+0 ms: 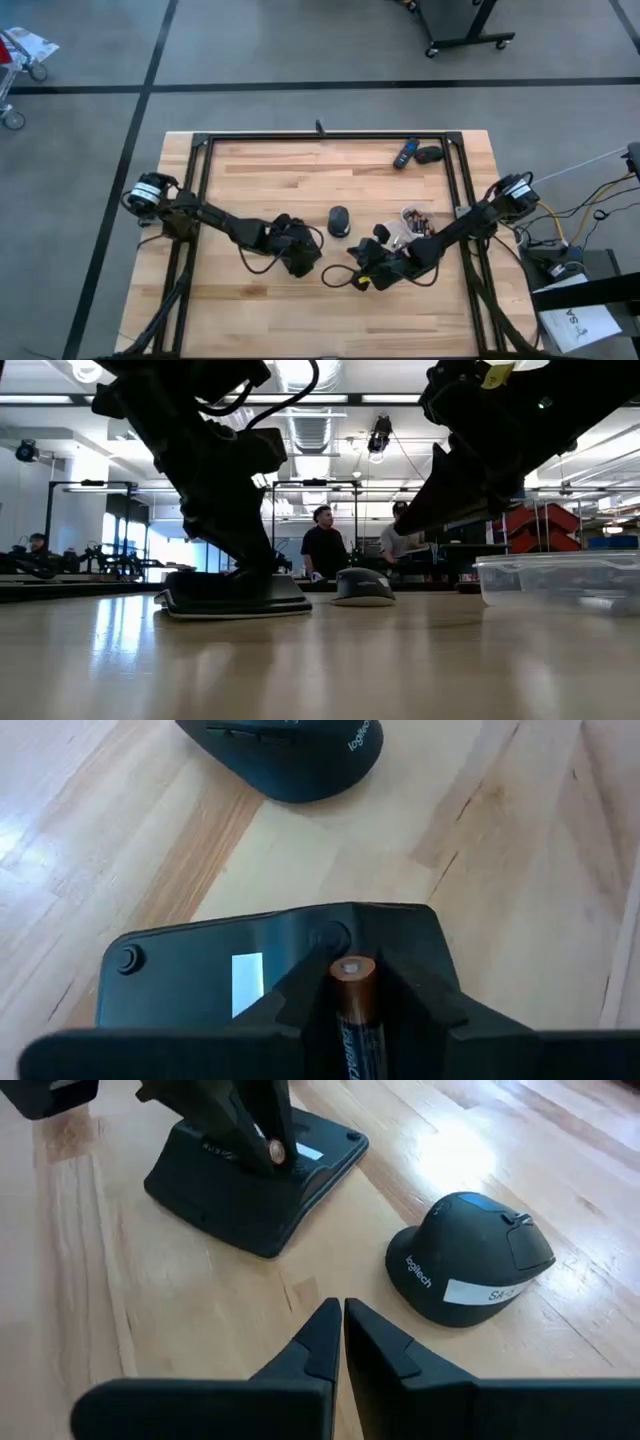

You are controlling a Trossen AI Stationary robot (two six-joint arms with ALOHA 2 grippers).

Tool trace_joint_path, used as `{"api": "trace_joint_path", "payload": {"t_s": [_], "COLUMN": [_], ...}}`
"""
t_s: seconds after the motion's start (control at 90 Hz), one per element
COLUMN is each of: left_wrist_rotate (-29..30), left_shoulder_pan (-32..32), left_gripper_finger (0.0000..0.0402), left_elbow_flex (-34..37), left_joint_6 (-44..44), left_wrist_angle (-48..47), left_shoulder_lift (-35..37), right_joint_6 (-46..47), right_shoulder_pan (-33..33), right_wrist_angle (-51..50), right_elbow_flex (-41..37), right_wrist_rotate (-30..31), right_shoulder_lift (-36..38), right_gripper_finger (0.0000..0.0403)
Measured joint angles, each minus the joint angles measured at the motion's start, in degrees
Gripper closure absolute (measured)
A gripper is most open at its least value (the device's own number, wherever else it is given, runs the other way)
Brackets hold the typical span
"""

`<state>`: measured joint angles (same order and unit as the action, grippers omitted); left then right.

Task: Insert battery
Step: Insert the brown battery into the calculator battery compartment

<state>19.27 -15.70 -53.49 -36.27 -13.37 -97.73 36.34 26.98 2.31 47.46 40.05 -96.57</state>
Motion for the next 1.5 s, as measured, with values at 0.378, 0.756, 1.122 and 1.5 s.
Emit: {"api": "trace_joint_path", "payload": {"t_s": [0.378, 0.756, 1.122, 1.5], "left_wrist_rotate": [-1.48, -1.19, -0.79, -0.82], "left_shoulder_pan": [-0.24, -0.35, -6.4, -11.97], "left_gripper_finger": [0.029, 0.0263, 0.0274, 0.0277], "left_elbow_flex": [0.17, 0.17, 0.89, 7.99], "left_joint_6": [3.59, 5.81, 9.92, 0.2], "left_wrist_angle": [-0.68, -2.31, -8.19, -10.36], "left_shoulder_lift": [2.12, 3.53, 13.4, 18.63], "right_joint_6": [-3.96, -8.39, -19.66, -26.82], "right_shoulder_pan": [-0.78, -2.72, -6.53, -8.4], "right_wrist_angle": [0.51, 5.94, 27.49, 25.46], "right_elbow_flex": [0.0, 0.0, 0.47, 13.42], "right_wrist_rotate": [0.0, -0.08, -7.59, -10.11], "right_shoulder_lift": [0.02, 0.03, -7.42, -18.4], "right_gripper_finger": [0.04, 0.04, 0.04, 0.04]}}
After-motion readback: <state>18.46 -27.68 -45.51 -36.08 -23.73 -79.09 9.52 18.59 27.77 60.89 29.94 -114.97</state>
